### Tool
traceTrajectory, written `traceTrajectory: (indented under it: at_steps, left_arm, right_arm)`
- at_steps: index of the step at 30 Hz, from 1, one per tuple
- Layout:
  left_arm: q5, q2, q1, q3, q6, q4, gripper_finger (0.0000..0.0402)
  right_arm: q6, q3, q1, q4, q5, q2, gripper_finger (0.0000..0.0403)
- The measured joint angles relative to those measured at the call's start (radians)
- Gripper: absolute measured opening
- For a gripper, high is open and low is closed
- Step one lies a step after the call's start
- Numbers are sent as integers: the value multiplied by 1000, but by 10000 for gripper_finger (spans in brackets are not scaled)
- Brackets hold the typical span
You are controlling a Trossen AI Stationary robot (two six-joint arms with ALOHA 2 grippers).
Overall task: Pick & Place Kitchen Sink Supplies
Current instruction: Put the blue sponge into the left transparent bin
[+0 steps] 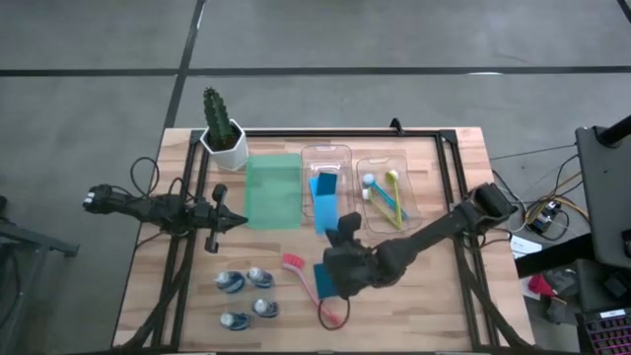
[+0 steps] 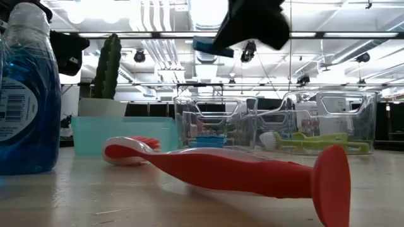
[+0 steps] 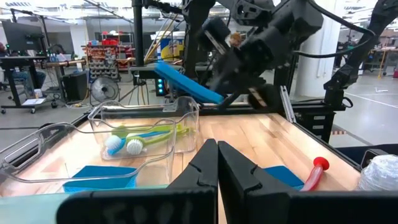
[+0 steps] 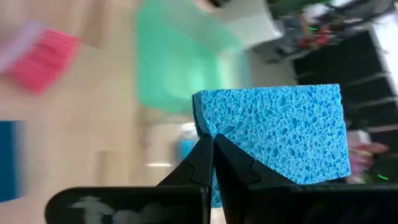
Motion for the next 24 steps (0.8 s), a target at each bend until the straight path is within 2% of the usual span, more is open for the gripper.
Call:
traceTrajectory:
  at_steps: [4,9,14,19,24]
  left_arm:
    - [0,0,0,0,0,0,3]
    - [0,0,0,0,0,0,3]
    - [0,0,0,0,0,0,3]
    - [0,0,0,0,0,0,3]
    - [0,0,0,0,0,0,3]
  right_arm:
    - [-37,5,-48,1,71,0,8]
    - [-132,5,-135,0,62,-1,8]
    - [-194,5,-232,0,-50,-2,8]
    - [-250,11,-343,1,-280,-6,8]
    - [-266,13,-449,1,-446,-15,8]
